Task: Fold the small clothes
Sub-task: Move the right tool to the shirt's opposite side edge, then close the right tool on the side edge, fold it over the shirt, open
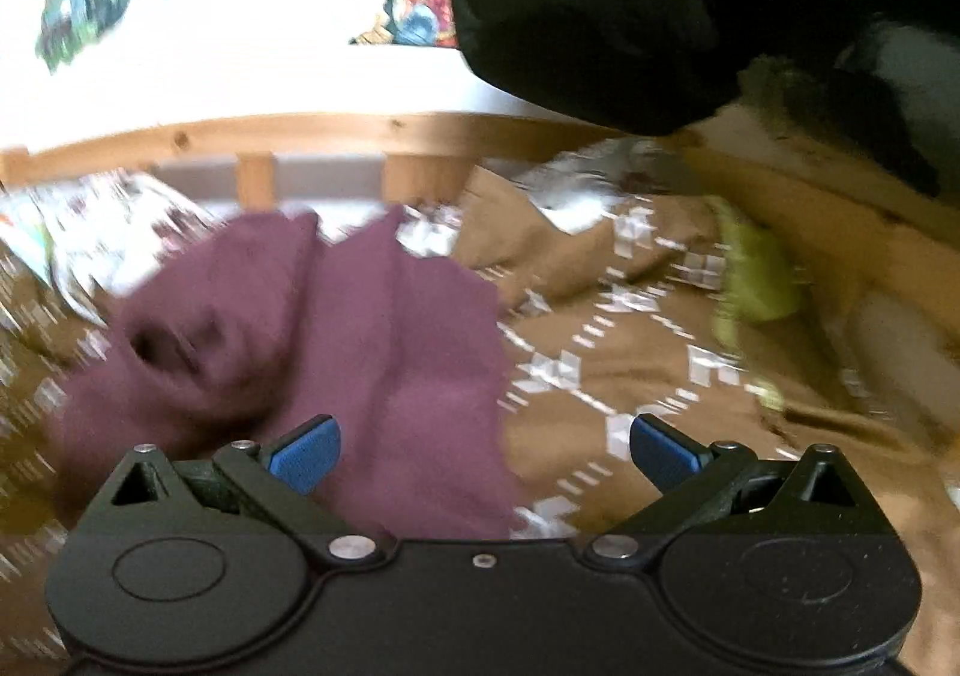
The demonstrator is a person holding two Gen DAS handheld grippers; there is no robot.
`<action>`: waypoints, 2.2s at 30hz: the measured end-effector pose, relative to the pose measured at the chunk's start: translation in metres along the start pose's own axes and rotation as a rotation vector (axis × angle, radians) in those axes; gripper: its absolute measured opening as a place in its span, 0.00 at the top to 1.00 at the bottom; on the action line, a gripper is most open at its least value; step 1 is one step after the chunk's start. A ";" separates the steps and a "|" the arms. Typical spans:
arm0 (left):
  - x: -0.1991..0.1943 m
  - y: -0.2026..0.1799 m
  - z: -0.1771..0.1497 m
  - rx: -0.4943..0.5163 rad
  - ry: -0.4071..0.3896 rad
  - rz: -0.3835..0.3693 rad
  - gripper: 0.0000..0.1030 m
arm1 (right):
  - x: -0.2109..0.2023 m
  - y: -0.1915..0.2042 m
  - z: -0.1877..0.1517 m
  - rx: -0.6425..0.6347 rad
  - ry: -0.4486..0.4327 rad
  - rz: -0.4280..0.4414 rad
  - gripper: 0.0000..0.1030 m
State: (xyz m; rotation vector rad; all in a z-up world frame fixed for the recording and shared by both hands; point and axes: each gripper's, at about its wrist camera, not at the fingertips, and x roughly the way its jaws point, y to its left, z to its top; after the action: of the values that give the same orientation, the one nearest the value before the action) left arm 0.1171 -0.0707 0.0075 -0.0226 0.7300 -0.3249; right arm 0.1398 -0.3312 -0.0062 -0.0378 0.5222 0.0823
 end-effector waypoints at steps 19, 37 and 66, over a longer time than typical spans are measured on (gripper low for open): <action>0.047 -0.027 -0.041 0.357 -0.098 0.203 0.12 | 0.080 0.049 0.049 0.175 0.202 0.276 0.00; 0.035 -0.024 -0.038 0.282 -0.163 0.105 0.80 | 0.102 0.046 0.062 0.205 0.135 0.317 0.89; 0.011 -0.009 -0.017 0.040 -0.105 -0.199 0.14 | 0.060 -0.037 0.017 0.190 0.067 0.109 0.98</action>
State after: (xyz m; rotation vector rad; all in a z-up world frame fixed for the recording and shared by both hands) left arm 0.1110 -0.0813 -0.0106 -0.0739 0.6178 -0.5248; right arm 0.2035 -0.3632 -0.0214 0.1743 0.5967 0.1379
